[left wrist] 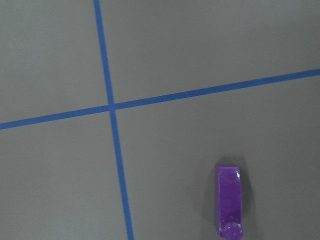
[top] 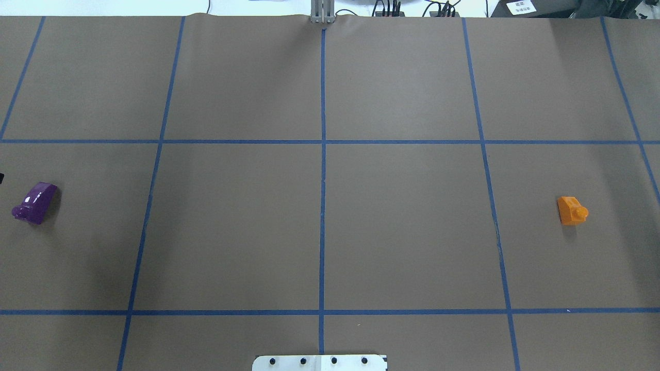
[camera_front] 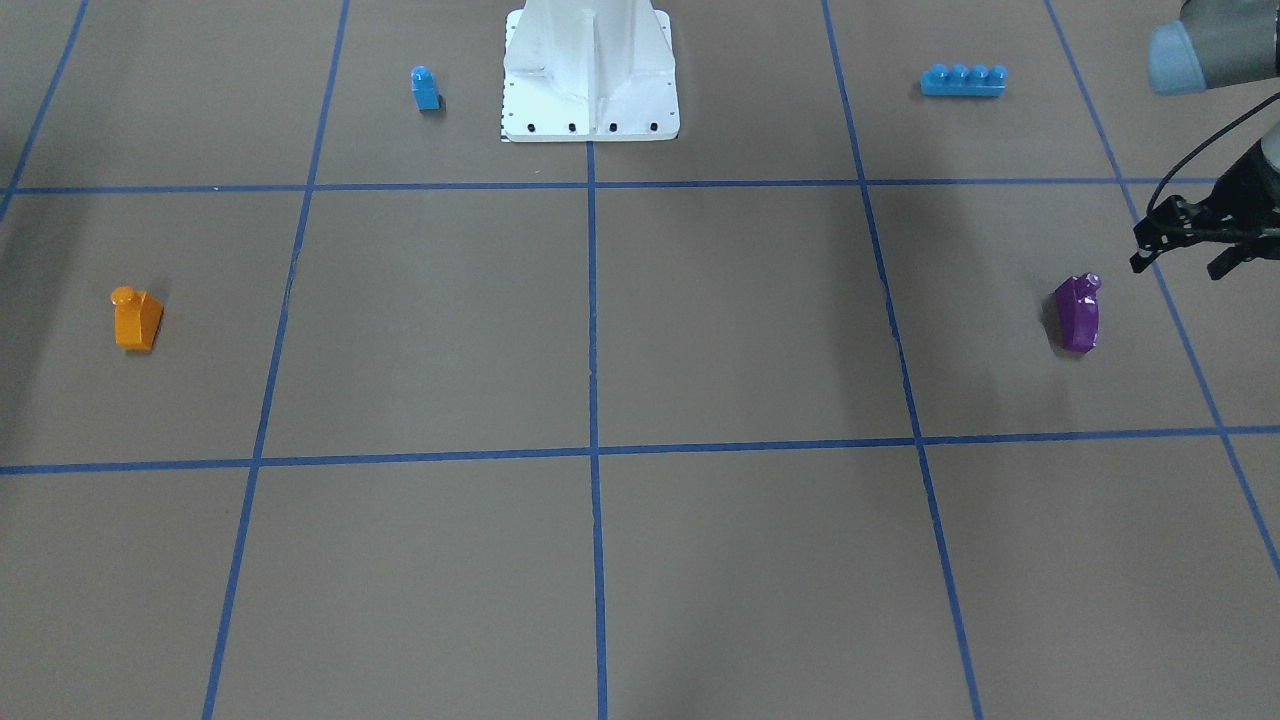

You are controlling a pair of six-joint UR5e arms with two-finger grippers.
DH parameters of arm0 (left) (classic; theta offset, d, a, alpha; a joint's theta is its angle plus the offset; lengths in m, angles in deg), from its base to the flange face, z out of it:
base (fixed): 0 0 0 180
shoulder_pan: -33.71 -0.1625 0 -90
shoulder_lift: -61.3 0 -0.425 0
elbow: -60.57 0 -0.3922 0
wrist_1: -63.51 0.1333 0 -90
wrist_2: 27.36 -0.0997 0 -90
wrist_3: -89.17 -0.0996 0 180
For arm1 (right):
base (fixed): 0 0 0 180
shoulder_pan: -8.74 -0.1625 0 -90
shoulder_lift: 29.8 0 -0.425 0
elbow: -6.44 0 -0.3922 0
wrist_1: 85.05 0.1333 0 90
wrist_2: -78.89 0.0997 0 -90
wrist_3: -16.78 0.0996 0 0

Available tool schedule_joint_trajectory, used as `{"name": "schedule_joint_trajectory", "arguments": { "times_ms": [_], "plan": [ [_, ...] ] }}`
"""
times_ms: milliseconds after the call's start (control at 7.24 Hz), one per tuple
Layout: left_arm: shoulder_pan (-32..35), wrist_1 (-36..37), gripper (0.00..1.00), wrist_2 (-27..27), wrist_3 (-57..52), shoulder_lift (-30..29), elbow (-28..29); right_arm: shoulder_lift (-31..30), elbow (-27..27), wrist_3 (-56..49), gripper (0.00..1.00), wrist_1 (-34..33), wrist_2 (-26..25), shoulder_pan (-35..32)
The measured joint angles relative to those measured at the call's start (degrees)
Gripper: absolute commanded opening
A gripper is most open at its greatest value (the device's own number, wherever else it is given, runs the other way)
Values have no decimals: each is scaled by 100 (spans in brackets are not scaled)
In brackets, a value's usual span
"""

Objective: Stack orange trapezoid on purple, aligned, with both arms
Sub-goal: 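Move the left gripper down over the purple trapezoid block, then close the left gripper on the purple block and lift it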

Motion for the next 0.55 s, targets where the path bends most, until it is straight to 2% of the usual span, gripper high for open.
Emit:
{"name": "schedule_joint_trajectory", "arguments": {
  "times_ms": [276,552],
  "plan": [
    [-517,-833,100,-242,698,13,402,7,10,0,100,1,0,-3],
    [-848,-1107,100,-282,865,-24,708,4,37,0,100,-1,0,-3]
  ]
}}
